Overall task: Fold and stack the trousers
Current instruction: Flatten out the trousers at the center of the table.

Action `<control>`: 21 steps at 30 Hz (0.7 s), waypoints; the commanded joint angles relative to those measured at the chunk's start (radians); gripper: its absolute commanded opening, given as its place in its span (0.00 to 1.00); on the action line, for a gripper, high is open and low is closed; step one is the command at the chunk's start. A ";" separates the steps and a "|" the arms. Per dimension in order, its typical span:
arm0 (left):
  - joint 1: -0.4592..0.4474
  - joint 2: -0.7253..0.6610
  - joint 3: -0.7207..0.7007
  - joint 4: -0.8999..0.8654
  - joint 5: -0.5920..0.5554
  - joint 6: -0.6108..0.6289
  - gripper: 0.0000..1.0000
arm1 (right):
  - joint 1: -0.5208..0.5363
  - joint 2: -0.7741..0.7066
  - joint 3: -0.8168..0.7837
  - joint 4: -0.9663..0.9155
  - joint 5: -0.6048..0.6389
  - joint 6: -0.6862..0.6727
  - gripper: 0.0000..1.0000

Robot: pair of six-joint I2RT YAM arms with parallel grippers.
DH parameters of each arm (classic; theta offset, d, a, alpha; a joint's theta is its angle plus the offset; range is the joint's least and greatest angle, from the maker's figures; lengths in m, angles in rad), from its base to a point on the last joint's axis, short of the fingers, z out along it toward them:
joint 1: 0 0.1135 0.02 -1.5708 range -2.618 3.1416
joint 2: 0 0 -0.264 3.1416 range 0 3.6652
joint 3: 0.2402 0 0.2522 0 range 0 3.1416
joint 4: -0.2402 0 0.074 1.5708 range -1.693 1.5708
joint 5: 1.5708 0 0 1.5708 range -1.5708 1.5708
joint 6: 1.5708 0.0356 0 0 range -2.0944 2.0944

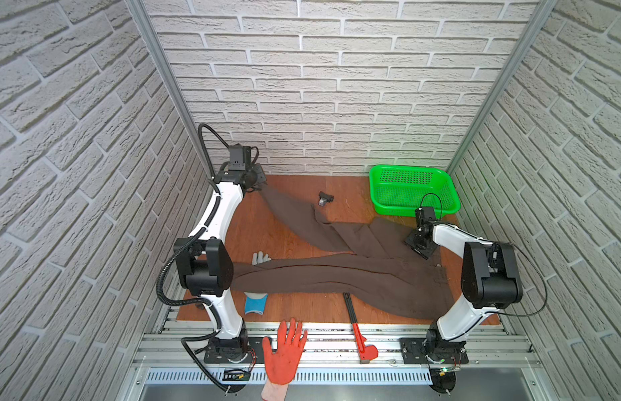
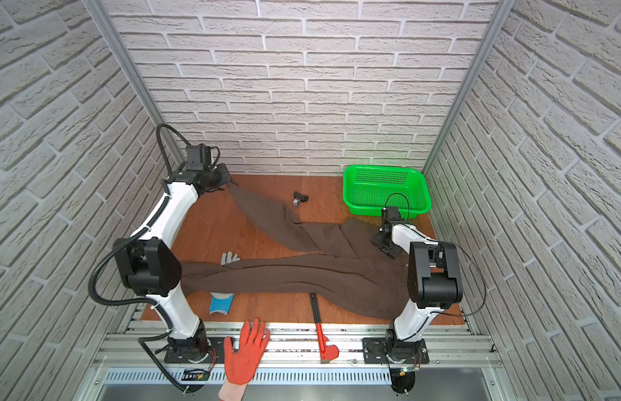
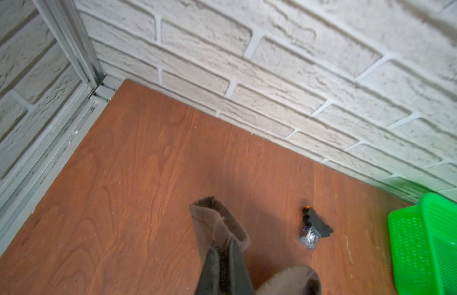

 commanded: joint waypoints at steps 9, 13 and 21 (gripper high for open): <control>0.149 -0.323 -0.335 0.453 0.192 -0.045 0.00 | -0.022 -0.044 -0.004 0.004 -0.002 -0.014 0.60; 0.227 -0.441 -0.626 0.550 0.240 -0.071 0.00 | -0.023 -0.036 -0.008 0.008 -0.002 -0.010 0.59; 0.381 -0.633 -0.986 0.619 0.248 -0.117 0.00 | -0.036 -0.010 -0.001 -0.010 0.037 -0.010 0.32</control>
